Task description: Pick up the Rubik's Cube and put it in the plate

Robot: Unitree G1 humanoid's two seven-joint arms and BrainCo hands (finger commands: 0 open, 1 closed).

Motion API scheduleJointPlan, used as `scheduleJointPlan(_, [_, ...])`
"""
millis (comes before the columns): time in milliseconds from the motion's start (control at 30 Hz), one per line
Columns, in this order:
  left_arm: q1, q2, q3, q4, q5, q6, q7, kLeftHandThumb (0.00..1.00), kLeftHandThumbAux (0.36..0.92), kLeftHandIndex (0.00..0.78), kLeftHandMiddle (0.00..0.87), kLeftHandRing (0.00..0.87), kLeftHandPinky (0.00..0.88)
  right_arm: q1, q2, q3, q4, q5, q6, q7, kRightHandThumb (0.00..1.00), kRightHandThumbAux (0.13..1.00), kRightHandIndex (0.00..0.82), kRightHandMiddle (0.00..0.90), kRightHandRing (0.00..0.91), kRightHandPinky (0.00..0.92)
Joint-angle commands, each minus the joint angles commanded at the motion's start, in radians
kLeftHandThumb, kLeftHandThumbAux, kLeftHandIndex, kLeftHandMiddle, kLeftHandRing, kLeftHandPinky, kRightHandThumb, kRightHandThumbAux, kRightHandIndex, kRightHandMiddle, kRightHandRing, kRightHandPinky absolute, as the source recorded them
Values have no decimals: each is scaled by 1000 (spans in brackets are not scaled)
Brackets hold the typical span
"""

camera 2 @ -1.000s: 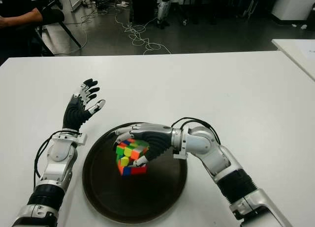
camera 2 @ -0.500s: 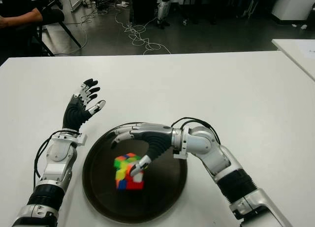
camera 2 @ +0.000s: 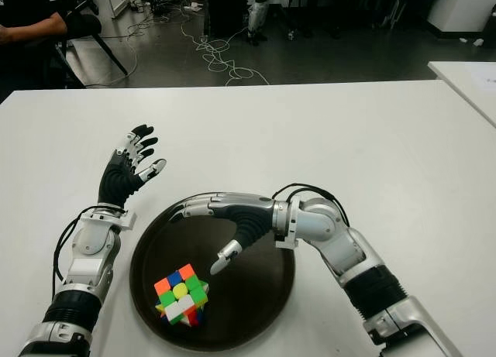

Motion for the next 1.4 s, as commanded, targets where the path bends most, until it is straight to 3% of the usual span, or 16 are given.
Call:
scheduleJointPlan(300, [5, -1, 0, -14, -7, 25, -4, 40, 770, 71, 131, 115, 117, -1, 14, -10, 27, 57, 0, 17, 0, 246, 0, 0, 0, 0])
scheduleJointPlan(633, [6, 4, -3, -15, 22, 19, 21, 29, 739, 74, 127, 117, 126, -48, 33, -37, 90, 147, 25, 64, 0, 241, 0, 0, 0, 0])
scheduleJointPlan(833, [6, 4, -3, -14, 36, 22, 39, 29, 715, 74, 132, 122, 124, -139, 52, -153, 238, 239, 53, 55, 0, 284, 0, 1, 0, 0])
scheduleJointPlan(967, [6, 1, -3, -11, 47, 15, 55, 33, 693, 75, 138, 126, 128, -184, 76, -262, 462, 264, 7, -33, 0, 357, 40, 66, 49, 39])
scheduleJointPlan(1000, [6, 0, -4, -12, 51, 12, 60, 33, 691, 76, 139, 127, 128, -176, 108, -292, 485, 266, 32, -110, 0, 368, 48, 78, 61, 48])
scheduleJointPlan(1067, [6, -1, -5, -15, 56, 12, 67, 29, 681, 80, 143, 128, 130, -154, 160, -338, 490, 280, 83, -222, 0, 459, 118, 165, 159, 176])
scheduleJointPlan(1133, [6, -1, -5, -18, 58, 15, 70, 30, 682, 82, 144, 130, 130, -138, 188, -365, 480, 293, 115, -273, 0, 511, 154, 214, 215, 244])
scheduleJointPlan(1167, [7, -1, -6, -21, 59, 18, 72, 30, 682, 82, 145, 131, 130, -107, 209, -392, 405, 335, 231, -326, 0, 530, 167, 233, 236, 270])
scheduleJointPlan(1233, [8, -1, -6, -25, 61, 23, 74, 34, 691, 83, 148, 133, 128, -74, 232, -422, 309, 381, 378, -390, 0, 602, 205, 286, 301, 337])
scheduleJointPlan(1267, [7, 0, -6, -24, 61, 24, 75, 36, 694, 83, 149, 134, 127, -48, 247, -436, 215, 421, 512, -447, 0, 629, 219, 306, 326, 362])
scheduleJointPlan(1300, [6, 0, -6, -23, 62, 24, 76, 37, 697, 84, 152, 135, 127, -33, 256, -442, 154, 443, 596, -482, 4, 674, 237, 330, 359, 391])
scheduleJointPlan(1367, [3, 1, -5, -18, 61, 22, 75, 39, 703, 85, 156, 137, 132, -9, 281, -448, 59, 461, 712, -554, 16, 722, 253, 353, 391, 421])
scheduleJointPlan(1400, [1, 1, -4, -15, 60, 23, 74, 40, 705, 86, 157, 139, 135, 5, 299, -442, 20, 438, 719, -589, 23, 742, 259, 362, 404, 433])
